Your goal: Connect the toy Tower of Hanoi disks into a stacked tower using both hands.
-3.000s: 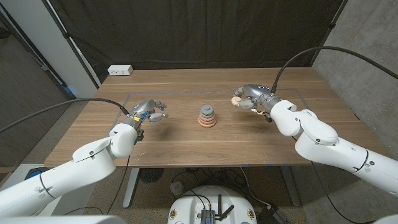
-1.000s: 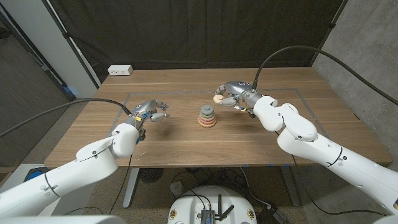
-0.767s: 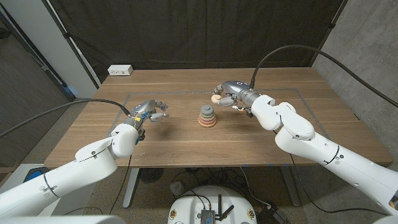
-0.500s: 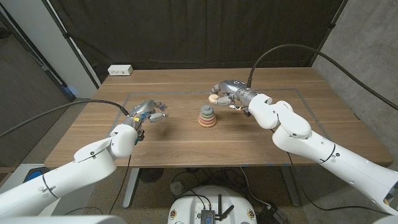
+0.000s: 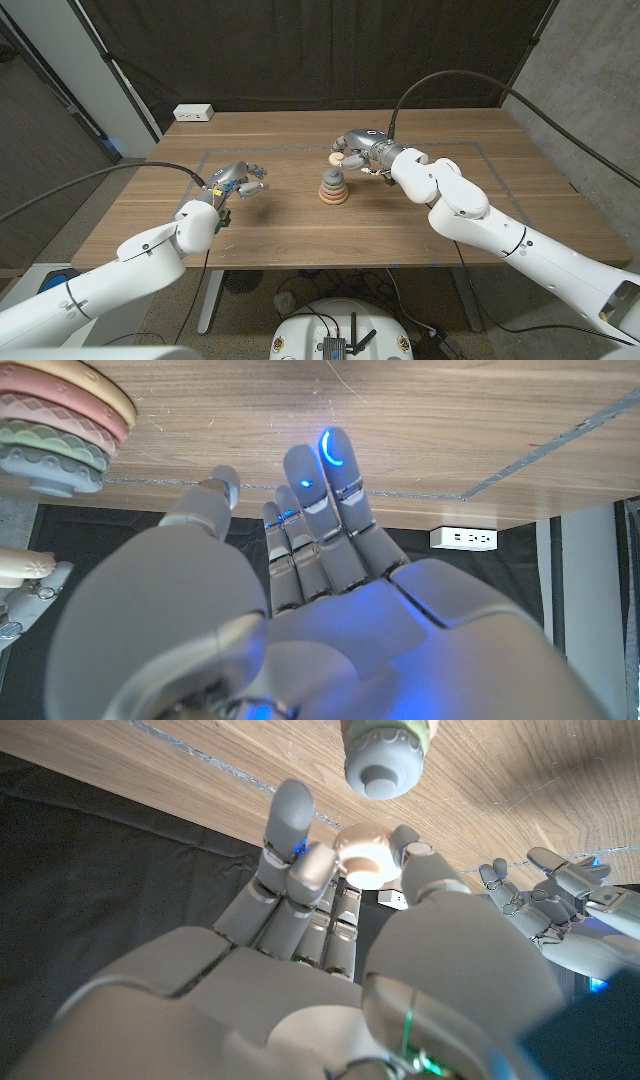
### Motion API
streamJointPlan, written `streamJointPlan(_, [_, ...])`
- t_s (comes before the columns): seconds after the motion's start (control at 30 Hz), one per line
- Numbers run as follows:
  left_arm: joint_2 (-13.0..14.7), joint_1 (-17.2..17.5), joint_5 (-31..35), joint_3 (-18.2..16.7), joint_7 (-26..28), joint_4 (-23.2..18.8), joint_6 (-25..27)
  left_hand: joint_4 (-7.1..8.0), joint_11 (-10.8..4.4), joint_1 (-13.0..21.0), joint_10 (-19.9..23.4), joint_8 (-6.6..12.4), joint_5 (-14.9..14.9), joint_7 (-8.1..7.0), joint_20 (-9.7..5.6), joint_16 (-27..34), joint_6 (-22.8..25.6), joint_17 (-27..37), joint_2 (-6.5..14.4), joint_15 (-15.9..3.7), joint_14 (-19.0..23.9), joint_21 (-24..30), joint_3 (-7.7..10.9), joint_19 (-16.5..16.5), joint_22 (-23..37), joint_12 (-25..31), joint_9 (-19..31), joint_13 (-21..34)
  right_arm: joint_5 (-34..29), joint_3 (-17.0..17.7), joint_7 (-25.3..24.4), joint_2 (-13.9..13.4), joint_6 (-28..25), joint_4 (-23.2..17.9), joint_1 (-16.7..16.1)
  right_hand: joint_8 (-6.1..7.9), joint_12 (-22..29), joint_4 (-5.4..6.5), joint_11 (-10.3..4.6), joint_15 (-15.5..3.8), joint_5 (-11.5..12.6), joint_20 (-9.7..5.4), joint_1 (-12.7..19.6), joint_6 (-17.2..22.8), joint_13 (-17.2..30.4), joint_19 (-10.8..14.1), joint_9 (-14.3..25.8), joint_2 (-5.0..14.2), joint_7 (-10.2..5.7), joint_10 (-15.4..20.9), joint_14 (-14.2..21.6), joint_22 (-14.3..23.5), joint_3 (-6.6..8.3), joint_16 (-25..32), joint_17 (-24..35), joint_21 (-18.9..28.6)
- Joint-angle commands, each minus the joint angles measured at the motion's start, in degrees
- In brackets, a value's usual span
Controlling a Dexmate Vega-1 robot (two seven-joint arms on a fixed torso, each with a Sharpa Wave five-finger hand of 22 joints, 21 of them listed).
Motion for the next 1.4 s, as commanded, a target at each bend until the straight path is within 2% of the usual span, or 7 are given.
streamJointPlan(0.03, [-0.3,-0.5,-0.5,0.2,-0.3,1.2,-1.0,-0.01,-0.22,-0.2,0.5,-0.29,0.0,-0.04,-7.65,0.2,0.5,-0.1,-0.4,-4.42,0.3,0.3,0.29,0.2,0.1,0.0,0.2,0.3,0.0,-1.9,1.8,2.7,-0.1,2.7,2.5,0.13,0.4,1.5,-2.84,0.04,0.2,-1.08,2.3,1.4,0.2,0.4,0.2,2.88,-0.69,3.8,-0.6,0.0,2.16,0.0,-0.3,0.5])
streamJointPlan(0.53, [-0.2,-0.8,-0.8,0.0,-0.4,1.8,-1.5,-0.03,-0.17,-0.1,0.5,-0.27,0.0,-0.08,-7.65,0.4,0.7,0.0,-0.4,-4.42,0.4,0.3,0.41,0.2,0.0,-0.1,0.2,0.3,-3.3,-5.1,4.3,4.4,-2.7,5.0,5.3,0.02,0.3,1.45,-2.94,0.04,0.2,-1.08,2.5,1.7,0.3,0.3,0.2,3.04,-0.57,4.0,-0.7,0.0,2.31,0.3,-0.2,0.5])
streamJointPlan(0.9, [0.0,-0.9,-1.3,-0.3,-0.7,1.8,-1.0,-0.03,-0.12,-0.1,0.6,-0.32,0.0,-0.05,-7.65,0.4,0.7,0.0,-0.4,-4.42,0.4,0.3,0.48,0.3,-0.1,-0.1,0.3,0.3,-4.5,-6.3,7.2,5.1,-4.4,5.7,6.4,-0.12,0.1,1.48,-2.95,0.05,0.2,-1.09,2.5,1.6,0.5,0.3,0.2,3.16,-0.51,3.7,-0.6,0.0,2.39,0.6,-0.1,0.5])
streamJointPlan(1.4, [0.1,-1.0,-1.5,-0.1,-0.7,2.2,-1.4,-0.01,-0.2,-0.1,0.6,-0.38,0.0,-0.06,-7.65,0.4,0.6,-0.1,-0.4,-4.43,0.3,0.3,0.57,0.1,-0.1,-0.2,0.3,0.4,-4.9,-7.2,8.4,5.5,-4.6,6.7,7.3,-0.41,0.0,1.55,-2.71,0.04,0.1,-1.09,2.4,1.4,0.5,0.1,0.3,3.24,-0.34,3.6,-1.2,-0.1,2.41,0.3,-0.4,0.4])
